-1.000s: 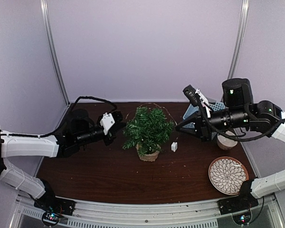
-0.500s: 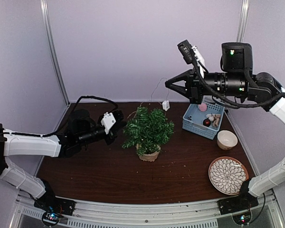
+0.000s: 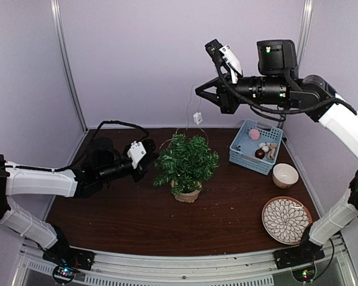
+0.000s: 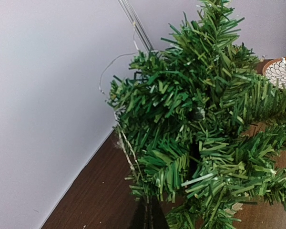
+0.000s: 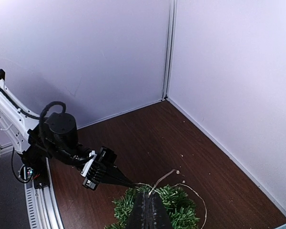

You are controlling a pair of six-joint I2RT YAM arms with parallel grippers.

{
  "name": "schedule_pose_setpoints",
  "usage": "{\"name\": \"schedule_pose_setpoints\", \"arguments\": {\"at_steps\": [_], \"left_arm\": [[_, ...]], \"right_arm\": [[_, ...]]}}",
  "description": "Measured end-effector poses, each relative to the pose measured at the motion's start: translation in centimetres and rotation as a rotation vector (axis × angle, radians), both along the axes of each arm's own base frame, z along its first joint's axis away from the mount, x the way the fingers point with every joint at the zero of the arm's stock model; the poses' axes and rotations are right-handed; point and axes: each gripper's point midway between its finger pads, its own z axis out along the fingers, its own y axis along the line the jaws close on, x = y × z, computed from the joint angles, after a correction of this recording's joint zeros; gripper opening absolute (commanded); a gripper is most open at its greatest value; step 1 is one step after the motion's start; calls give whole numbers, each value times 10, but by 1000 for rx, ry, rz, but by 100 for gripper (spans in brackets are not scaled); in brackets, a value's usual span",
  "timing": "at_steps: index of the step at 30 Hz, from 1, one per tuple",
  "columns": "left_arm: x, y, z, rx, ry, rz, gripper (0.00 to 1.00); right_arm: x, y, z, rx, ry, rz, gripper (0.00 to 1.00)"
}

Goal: Decorate the small christmas tree

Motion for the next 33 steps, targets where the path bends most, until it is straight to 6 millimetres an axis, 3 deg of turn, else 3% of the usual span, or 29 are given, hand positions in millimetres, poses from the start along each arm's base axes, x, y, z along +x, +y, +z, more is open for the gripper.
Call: {"name": "schedule_pose_setpoints", "arguments": {"at_steps": [6, 8, 13, 16, 19, 25, 29, 33], "left_arm": [[1, 0, 0, 1, 0, 3, 0], [1, 0, -1, 2, 0, 6, 0], [2, 0, -6, 15, 3, 6, 0], [2, 0, -6, 19, -2, 6, 0], [3, 0, -5, 20, -8, 6, 0], [0, -2, -2, 13, -16, -9, 24], [-7, -2, 5, 2, -15, -42, 33], [-15, 1, 17, -15, -20, -58, 50]], "right_arm": [[14, -1, -5, -10, 9, -22, 0], [12, -1, 2, -1, -5, -14, 0], [1, -6, 42, 69, -71, 19, 0], [-10, -5, 50, 92, -77, 74, 0], [-24, -1, 42, 90, -48, 152, 0], [-66, 7, 2, 29, 62, 335, 0], [-94, 7, -10, -9, 97, 436, 0], [-124, 6, -21, -56, 111, 536, 0]]}}
